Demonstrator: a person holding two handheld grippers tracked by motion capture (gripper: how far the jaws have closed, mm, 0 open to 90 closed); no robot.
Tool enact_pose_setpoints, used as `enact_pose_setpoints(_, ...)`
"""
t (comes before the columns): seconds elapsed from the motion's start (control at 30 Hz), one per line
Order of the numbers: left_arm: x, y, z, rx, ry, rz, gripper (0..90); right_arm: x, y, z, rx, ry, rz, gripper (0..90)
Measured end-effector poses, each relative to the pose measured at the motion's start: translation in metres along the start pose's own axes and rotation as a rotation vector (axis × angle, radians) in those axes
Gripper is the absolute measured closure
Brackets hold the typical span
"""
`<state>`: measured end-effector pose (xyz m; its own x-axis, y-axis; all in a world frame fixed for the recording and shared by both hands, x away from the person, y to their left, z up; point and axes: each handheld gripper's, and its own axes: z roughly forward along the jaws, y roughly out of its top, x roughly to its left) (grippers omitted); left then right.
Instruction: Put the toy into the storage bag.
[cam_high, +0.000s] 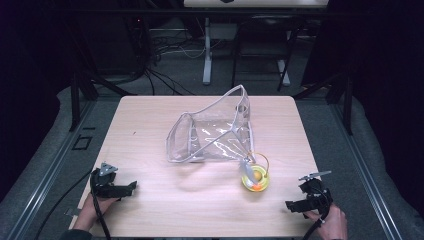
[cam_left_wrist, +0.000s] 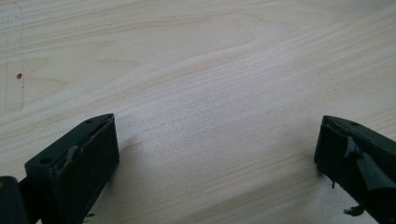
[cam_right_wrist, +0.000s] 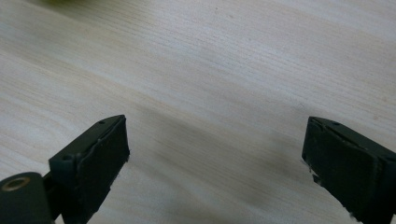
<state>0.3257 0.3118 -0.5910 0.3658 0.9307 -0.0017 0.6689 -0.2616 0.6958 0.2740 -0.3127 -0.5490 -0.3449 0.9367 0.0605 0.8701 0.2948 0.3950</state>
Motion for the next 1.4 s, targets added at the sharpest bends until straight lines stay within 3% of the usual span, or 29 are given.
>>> enact_pose_setpoints(0.2, 0.0, -0.002, -0.002, -0.004, -0.008, 0.001, 0.0, -0.002, -0.005, 0.001, 0.059, -0.011, -0.005, 6.9)
enact_pose_setpoints(0.27, 0.001, -0.003, -0.001, -0.019, -0.008, 0.008, 0.1, 0.0, -0.005, 0.002, 0.037, -0.006, 0.01, 6.9)
enact_pose_setpoints(0.3, 0.001, -0.004, -0.001, -0.023, -0.013, 0.011, 0.1, 0.0, -0.003, 0.0, 0.069, -0.009, -0.013, 7.0)
enact_pose_setpoints(0.5, 0.004, -0.004, -0.001, -0.025, -0.033, 0.028, 0.0, 0.003, 0.0, -0.003, 0.094, -0.012, -0.018, 7.0)
enact_pose_setpoints(0.8, 0.006, -0.003, 0.0, -0.024, -0.023, 0.011, 0.5, 0.001, 0.006, -0.017, 0.132, -0.011, 0.001, 6.9)
enact_pose_setpoints(0.93, 0.007, -0.002, 0.0, -0.023, -0.017, 0.005, 0.5, 0.005, 0.013, -0.026, 0.128, -0.014, -0.015, 6.9)
enact_pose_setpoints(1.07, 0.007, -0.002, 0.0, -0.022, -0.018, 0.007, 0.5, 0.008, 0.025, -0.034, 0.182, 0.0, -0.073, 7.0)
enact_pose_setpoints(1.4, 0.007, -0.002, 0.0, -0.022, -0.019, 0.006, 0.6, 0.017, 0.049, -0.055, 0.202, 0.027, -0.119, 7.4)
